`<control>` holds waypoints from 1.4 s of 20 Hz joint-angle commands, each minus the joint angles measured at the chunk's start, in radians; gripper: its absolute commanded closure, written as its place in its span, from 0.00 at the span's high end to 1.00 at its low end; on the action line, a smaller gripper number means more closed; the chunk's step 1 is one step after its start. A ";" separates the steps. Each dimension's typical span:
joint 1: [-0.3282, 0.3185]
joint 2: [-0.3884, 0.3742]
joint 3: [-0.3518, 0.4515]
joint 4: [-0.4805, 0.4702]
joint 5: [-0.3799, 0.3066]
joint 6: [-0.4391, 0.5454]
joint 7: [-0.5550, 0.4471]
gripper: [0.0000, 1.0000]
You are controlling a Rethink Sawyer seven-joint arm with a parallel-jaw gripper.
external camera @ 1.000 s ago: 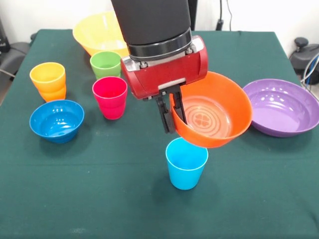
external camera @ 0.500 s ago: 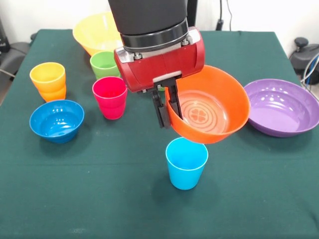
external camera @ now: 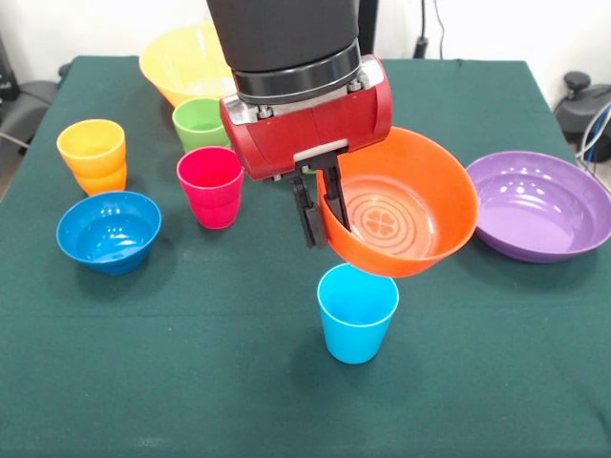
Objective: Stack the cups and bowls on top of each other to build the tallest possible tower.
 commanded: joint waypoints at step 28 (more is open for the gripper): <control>0.042 0.060 -0.065 -0.079 -0.085 0.142 -0.122 0.00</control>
